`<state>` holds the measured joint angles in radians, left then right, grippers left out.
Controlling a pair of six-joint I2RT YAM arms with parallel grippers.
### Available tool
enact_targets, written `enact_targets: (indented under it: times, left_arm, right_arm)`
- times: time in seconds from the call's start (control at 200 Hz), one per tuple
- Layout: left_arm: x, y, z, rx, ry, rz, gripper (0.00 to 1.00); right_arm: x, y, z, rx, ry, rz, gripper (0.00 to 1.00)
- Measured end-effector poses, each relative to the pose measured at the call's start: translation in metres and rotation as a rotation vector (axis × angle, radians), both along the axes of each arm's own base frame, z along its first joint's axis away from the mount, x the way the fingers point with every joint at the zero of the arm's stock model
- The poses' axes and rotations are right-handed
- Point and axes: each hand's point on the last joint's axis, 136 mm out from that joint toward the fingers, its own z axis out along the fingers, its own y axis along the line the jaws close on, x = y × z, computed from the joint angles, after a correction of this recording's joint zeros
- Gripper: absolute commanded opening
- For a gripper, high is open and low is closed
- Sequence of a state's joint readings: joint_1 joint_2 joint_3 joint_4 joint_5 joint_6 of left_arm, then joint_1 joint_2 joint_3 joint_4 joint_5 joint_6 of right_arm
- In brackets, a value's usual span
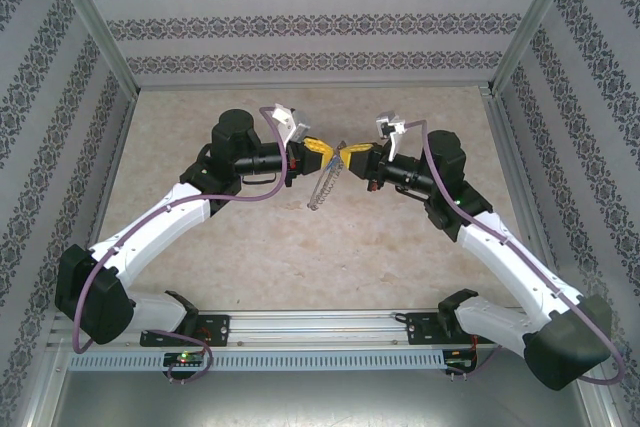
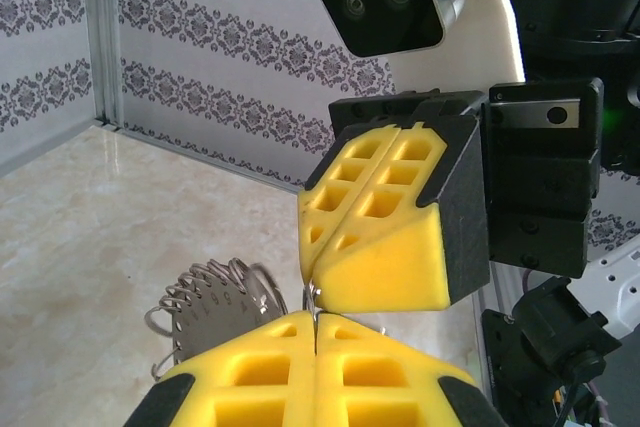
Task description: Put the keys on the keyring
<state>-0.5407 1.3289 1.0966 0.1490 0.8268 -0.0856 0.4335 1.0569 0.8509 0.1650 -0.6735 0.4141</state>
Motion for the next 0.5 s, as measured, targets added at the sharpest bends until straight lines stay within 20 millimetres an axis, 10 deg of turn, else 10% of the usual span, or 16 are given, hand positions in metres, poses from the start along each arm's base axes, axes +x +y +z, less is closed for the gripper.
enact_targets:
  times: [0.5]
  left_arm:
    - [-0.002,-0.002,0.0,0.0,0.0,-0.008,0.0]
  right_arm:
    - [-0.011,0.005,-0.002,0.01,0.016,0.075,0.0]
